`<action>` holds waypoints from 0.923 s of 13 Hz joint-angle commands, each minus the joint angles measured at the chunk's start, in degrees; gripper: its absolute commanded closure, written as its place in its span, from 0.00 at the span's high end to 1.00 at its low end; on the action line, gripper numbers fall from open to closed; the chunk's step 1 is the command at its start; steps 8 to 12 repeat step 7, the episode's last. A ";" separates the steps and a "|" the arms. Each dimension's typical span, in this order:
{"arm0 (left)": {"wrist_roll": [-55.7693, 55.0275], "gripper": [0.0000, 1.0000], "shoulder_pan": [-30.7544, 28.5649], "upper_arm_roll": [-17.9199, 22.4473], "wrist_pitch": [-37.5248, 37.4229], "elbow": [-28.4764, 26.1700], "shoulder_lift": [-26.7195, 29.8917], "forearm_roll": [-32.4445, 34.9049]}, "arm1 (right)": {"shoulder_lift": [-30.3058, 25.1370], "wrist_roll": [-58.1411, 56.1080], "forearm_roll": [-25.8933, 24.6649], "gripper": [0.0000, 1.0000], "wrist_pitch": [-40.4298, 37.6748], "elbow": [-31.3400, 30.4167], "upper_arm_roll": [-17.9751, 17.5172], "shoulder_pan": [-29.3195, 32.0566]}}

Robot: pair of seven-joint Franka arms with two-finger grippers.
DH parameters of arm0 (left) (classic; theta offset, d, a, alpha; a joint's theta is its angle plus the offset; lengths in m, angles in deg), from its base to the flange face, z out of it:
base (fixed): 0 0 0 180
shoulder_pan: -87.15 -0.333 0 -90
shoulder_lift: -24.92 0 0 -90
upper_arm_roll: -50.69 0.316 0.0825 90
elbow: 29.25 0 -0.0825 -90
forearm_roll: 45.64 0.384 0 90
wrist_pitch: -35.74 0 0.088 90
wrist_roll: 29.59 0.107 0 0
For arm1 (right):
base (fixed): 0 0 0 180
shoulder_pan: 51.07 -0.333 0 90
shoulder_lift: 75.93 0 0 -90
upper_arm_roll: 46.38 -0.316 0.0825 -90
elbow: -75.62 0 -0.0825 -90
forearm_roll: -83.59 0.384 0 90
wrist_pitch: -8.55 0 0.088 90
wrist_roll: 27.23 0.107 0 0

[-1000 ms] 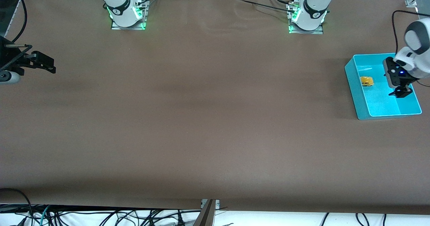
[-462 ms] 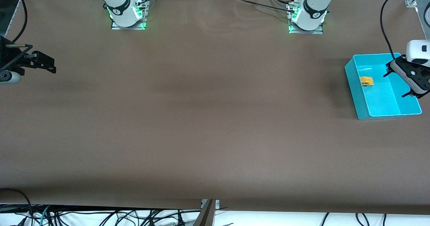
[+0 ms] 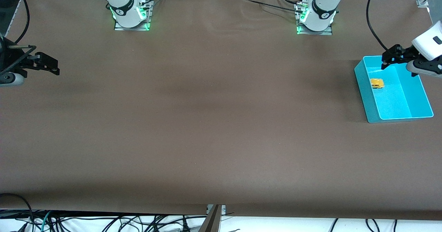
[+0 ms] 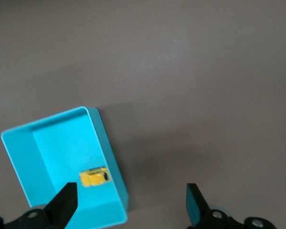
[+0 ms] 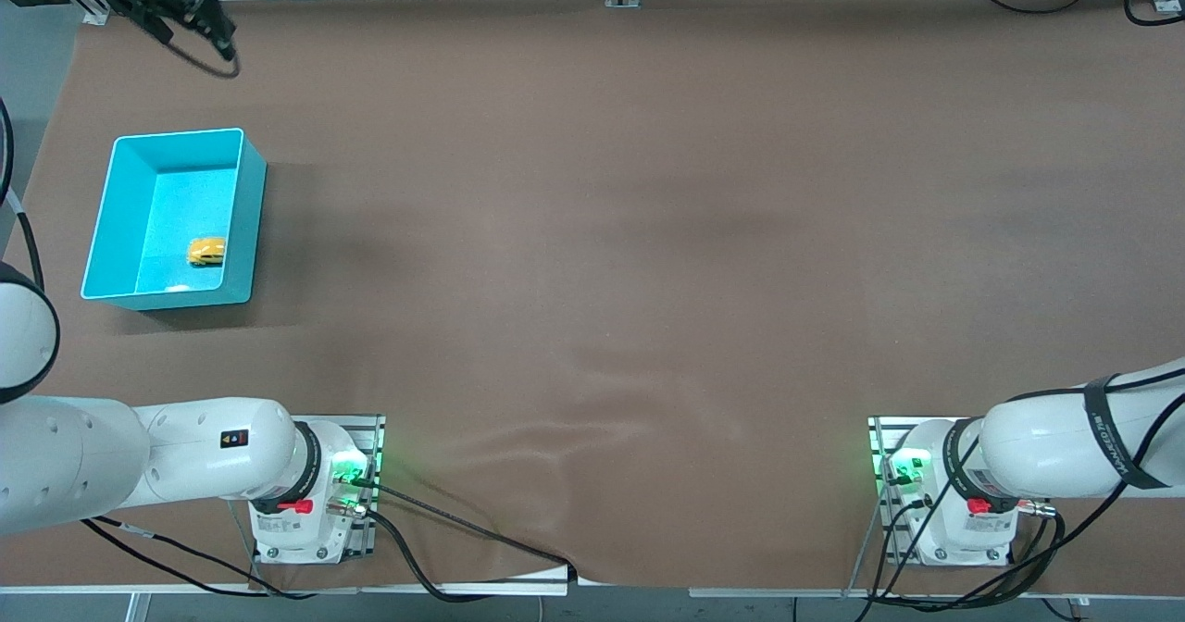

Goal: Wind and store yellow beetle car

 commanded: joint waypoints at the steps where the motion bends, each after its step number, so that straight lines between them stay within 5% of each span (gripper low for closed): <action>1: -9.08 1.00 1.89 0.78 -3.29 3.61 -1.35 -2.66 | -1.31 0.83 -0.25 1.00 -0.53 -0.88 -0.35 -0.05; 12: -9.61 1.00 1.53 0.87 -4.34 3.87 -1.35 -4.52 | -1.31 0.83 -0.25 1.00 -0.53 -0.88 -0.35 -0.05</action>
